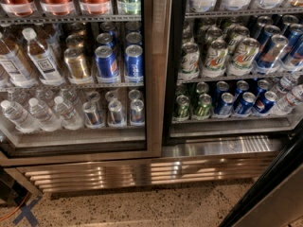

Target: Open right fridge door

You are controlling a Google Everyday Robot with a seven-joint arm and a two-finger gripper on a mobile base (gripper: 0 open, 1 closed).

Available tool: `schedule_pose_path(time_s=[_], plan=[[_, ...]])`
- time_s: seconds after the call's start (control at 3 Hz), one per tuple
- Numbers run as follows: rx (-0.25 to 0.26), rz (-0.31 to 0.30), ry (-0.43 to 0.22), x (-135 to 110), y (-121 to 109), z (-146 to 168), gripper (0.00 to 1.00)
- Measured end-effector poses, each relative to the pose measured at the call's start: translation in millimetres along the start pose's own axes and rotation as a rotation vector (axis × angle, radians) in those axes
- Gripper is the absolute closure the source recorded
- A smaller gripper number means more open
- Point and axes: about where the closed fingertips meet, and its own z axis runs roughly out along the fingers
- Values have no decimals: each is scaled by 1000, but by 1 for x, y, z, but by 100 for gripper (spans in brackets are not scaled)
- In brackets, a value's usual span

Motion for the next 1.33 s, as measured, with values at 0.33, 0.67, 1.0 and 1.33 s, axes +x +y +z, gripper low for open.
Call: schedule_pose_path(time_s=[0.33,0.67,1.0,1.33], plan=[[0,0,0,0,0,0,9],[0,0,0,0,0,0,9],[0,0,0,0,0,0,9],[0,0,0,0,0,0,9]])
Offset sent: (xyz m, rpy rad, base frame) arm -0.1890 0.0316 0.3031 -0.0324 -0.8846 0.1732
